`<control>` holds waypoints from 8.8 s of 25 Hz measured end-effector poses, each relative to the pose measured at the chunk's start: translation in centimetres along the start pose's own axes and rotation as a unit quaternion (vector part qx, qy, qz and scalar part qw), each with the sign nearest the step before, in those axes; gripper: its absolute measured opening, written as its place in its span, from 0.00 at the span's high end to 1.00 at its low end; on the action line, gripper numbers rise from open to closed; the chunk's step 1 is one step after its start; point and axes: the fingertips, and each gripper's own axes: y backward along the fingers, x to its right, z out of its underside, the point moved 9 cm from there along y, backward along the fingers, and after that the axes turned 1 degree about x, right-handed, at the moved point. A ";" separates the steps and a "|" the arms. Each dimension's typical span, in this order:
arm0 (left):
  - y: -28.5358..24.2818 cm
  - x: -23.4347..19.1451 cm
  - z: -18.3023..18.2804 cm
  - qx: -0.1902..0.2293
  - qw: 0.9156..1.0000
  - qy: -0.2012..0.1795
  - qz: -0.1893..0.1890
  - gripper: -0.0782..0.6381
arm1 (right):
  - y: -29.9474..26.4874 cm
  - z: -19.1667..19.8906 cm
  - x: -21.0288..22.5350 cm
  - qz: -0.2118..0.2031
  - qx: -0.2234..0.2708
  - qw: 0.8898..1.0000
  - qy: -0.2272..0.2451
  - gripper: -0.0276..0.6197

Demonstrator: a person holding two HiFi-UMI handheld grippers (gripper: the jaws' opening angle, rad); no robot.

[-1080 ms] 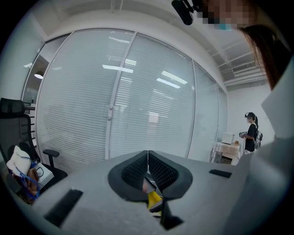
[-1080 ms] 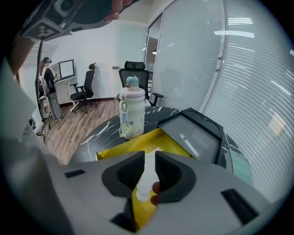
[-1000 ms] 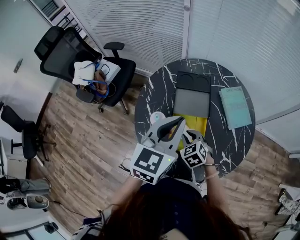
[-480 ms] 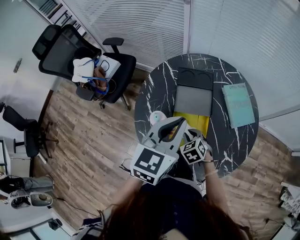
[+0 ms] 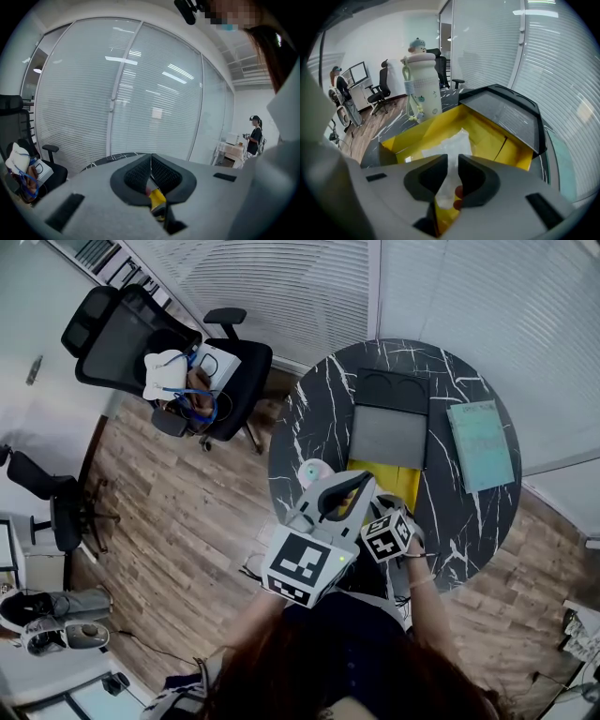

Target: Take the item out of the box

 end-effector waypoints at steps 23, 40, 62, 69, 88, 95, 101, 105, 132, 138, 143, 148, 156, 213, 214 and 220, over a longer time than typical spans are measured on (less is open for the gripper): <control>1.1 0.5 0.0 0.003 1.000 -0.003 0.004 0.85 | 0.1 -0.1 0.3 0.018 -0.014 0.999 -0.026 0.91; 5.2 1.0 -0.5 0.025 1.000 -0.010 0.006 0.85 | 3.6 -1.2 -1.1 0.075 0.054 0.995 -0.022 0.91; 13.0 2.6 -0.4 0.063 0.998 -0.027 0.015 0.85 | 9.7 -2.3 -4.7 0.156 0.117 0.979 -0.050 0.91; 16.0 3.4 -0.1 0.073 0.997 -0.031 0.016 0.85 | 12.4 -2.6 -6.5 0.189 0.140 0.971 -0.045 0.91; 22.9 5.8 1.2 0.100 0.994 -0.036 0.015 0.85 | 17.8 -2.7 -11.7 0.238 0.182 0.954 -0.022 0.91; 25.5 6.8 2.1 0.105 0.994 -0.028 0.014 0.85 | 20.2 -2.5 -13.7 0.253 0.198 0.947 -0.030 0.91; 27.7 7.6 2.7 0.114 0.993 -0.027 0.016 0.85 | 22.1 -2.1 -15.8 0.265 0.211 0.940 -0.032 0.91; 28.9 8.2 3.0 0.120 0.992 -0.029 0.018 0.85 | 23.6 -2.1 -16.8 0.276 0.224 0.934 -0.030 0.91; 32.3 9.6 3.2 0.148 0.987 -0.053 0.019 0.85 | 31.0 -3.6 -22.8 0.316 0.292 0.903 -0.012 0.91; 32.4 10.7 3.2 0.148 0.987 -0.057 0.017 0.85 | 32.1 -3.2 -23.6 0.309 0.313 0.898 -0.008 0.91; 32.8 12.1 3.5 0.143 0.988 -0.057 0.016 0.85 | 33.4 -2.4 -24.6 0.306 0.321 0.896 -0.002 0.91; 33.5 13.7 3.9 0.139 0.989 -0.056 0.016 0.85 | 35.1 -1.5 -25.7 0.304 0.329 0.894 0.003 0.91; 35.4 16.3 4.6 0.139 0.989 -0.059 0.005 0.85 | 38.2 0.0 -27.9 0.303 0.352 0.886 0.017 0.91; 47.1 29.8 10.0 0.140 0.987 -0.073 -0.002 0.85 | 51.0 12.2 -42.4 0.304 0.410 0.860 0.021 0.91; 47.4 29.9 10.1 0.139 0.987 -0.074 -0.001 0.85 | 51.1 12.4 -42.8 0.303 0.412 0.859 0.019 0.91; 48.4 30.3 10.7 0.139 0.987 -0.075 0.000 0.85 | 51.1 13.0 -44.1 0.306 0.414 0.857 0.019 0.91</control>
